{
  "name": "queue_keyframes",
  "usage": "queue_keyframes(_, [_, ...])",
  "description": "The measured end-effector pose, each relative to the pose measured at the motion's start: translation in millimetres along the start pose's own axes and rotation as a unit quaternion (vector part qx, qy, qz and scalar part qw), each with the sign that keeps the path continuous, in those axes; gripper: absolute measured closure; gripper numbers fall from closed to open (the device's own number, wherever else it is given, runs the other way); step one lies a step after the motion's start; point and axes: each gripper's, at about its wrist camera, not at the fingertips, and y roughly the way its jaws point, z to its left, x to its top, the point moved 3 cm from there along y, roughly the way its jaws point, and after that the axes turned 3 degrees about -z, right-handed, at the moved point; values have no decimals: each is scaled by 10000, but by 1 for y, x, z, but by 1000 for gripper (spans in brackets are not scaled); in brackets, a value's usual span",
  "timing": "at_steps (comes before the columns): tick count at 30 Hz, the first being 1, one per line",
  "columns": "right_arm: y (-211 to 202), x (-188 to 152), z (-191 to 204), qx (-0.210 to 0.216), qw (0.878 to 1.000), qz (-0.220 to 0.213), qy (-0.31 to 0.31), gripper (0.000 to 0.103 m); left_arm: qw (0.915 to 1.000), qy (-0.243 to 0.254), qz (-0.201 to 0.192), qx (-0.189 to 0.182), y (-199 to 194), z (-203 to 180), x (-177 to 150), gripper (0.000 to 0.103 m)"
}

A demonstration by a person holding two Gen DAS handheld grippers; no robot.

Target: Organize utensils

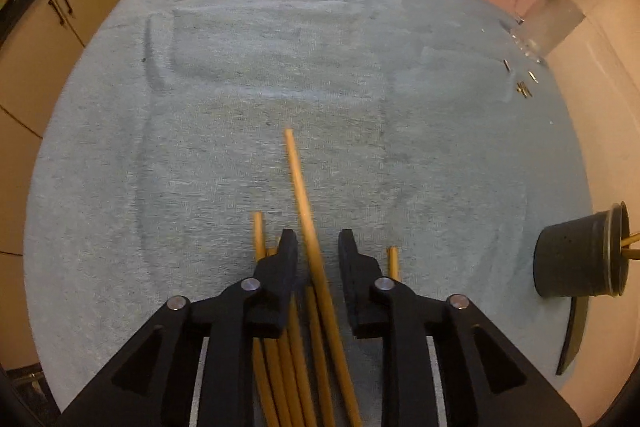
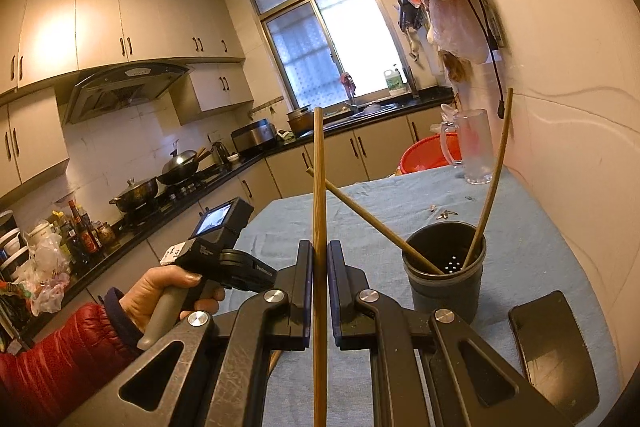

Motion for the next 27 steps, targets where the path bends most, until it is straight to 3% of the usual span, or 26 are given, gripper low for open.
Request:
queue_keyframes(4, [-2,1,-1,-17,10000,-13,34,95,9999,64,-43,111,5,-2,2,83])
queue_keyframes(5, [-3,2,-1,-26,10000,-29,30,95,9999,64,-61,148,5,-2,2,86])
queue_keyframes(6, [-4,2,0,-39,10000,-42,19,95,9999,64,-58,126,4,-2,0,95])
queue_keyframes(8, [-6,4,0,-63,10000,-71,6,95,10000,47,-77,20,2,-2,-3,96])
queue_keyframes(15, [-18,13,-5,-226,9995,-223,36,95,9949,42,-939,-357,-59,-2,-23,97])
queue_keyframes(22, [-32,27,-13,-400,9980,-495,67,95,9727,321,-2191,-699,-163,-19,-58,97])
queue_keyframes(27, [-38,38,-28,-534,9963,-646,200,95,9547,584,-2757,-957,-219,-40,-79,97])
